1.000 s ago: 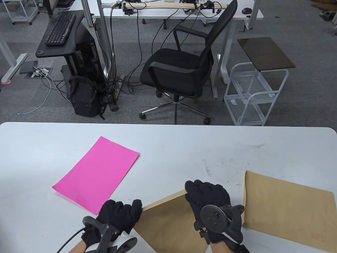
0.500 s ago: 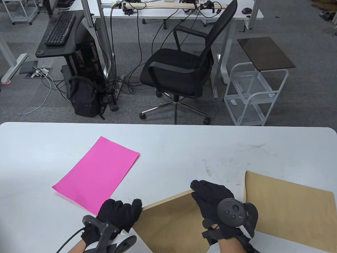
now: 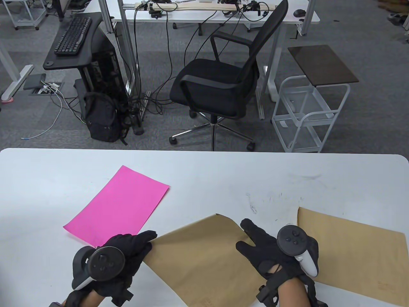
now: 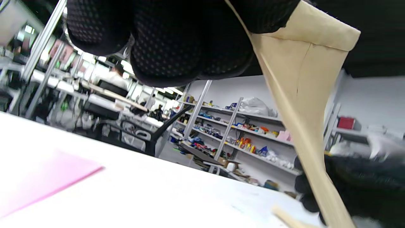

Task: Stuff flat paper into A4 envelope

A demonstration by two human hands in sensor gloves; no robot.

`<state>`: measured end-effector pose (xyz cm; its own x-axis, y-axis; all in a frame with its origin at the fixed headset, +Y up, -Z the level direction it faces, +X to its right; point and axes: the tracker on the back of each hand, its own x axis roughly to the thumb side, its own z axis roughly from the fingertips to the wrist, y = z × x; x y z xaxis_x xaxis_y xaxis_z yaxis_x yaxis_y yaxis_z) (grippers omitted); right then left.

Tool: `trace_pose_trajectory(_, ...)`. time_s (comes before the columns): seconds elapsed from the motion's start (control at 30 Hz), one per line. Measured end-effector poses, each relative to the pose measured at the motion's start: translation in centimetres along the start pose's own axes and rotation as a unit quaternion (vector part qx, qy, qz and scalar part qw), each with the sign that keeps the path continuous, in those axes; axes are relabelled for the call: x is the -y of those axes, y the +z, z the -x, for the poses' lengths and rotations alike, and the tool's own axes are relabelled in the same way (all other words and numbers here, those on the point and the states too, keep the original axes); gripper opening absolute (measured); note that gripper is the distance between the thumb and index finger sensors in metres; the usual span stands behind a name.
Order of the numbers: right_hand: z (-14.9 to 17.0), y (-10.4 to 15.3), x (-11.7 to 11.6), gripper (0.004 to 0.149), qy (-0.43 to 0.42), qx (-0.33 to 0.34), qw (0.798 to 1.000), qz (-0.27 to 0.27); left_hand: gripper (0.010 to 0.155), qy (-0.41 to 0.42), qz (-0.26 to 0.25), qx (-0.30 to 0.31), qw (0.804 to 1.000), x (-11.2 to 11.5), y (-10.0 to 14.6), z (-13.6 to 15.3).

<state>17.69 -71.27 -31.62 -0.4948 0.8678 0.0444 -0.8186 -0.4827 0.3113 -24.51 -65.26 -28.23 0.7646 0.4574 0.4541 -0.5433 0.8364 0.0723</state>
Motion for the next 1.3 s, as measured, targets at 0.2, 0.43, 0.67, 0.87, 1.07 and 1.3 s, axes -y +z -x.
trace_pose_trajectory(0.2, 0.1, -0.5, 0.3, 0.041, -0.025, 0.014, 0.999, -0.016, 0.047, 0.037, 0.027, -0.019, 0.999, 0.2, -0.4, 1.7)
trace_pose_trajectory(0.43, -2.3, 1.2, 3.4, 0.040, 0.013, 0.055, 0.995, 0.086, 0.063, 0.082, 0.004, -0.088, 0.993, -0.6, -0.5, 3.2)
trace_pose_trajectory(0.67, -7.1, 3.9, 6.0, 0.039, 0.079, 0.113, 0.955, 0.262, 0.068, 0.066, -0.008, -0.106, 0.992, -1.0, -0.5, 4.4)
trace_pose_trajectory(0.87, -10.5, 3.1, 3.3, 0.041, 0.252, 0.118, 0.900, 0.335, 0.069, 0.055, -0.014, -0.110, 0.992, -1.2, -0.4, 4.8)
trace_pose_trajectory(1.07, -8.0, -1.7, -0.3, 0.042, 0.417, 0.069, 0.865, 0.270, 0.069, 0.055, -0.009, -0.113, 0.992, -1.2, -0.4, 4.9)
trace_pose_trajectory(1.3, -3.9, -6.2, -1.9, 0.044, 0.458, -0.018, 0.870, 0.179, 0.068, 0.044, 0.004, -0.108, 0.993, -0.9, -0.6, 4.8)
